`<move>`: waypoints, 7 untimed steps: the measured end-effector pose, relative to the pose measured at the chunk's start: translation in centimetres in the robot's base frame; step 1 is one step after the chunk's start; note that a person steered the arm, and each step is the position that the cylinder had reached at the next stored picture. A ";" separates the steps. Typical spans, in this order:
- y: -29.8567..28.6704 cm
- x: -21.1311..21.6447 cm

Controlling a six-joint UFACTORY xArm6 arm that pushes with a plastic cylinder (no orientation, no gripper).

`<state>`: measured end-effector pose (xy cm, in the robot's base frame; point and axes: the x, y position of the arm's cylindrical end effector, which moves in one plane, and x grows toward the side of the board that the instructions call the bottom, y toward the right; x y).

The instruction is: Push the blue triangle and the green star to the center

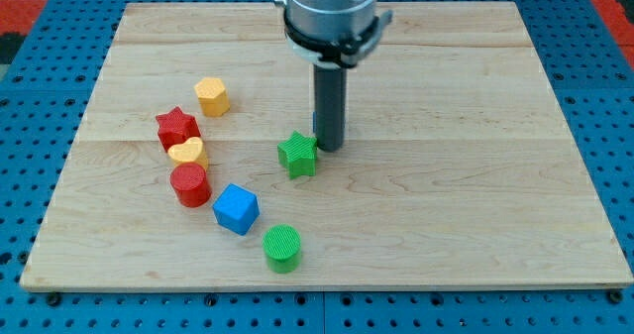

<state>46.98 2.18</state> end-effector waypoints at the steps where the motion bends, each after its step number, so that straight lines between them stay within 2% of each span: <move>1: -2.7 5.3; 2: -3.4 2.9; 3: -1.6 -2.0; 4: 0.3 -3.6; 5: 3.1 0.3; 6: -1.2 -0.5; 7: -5.1 -3.3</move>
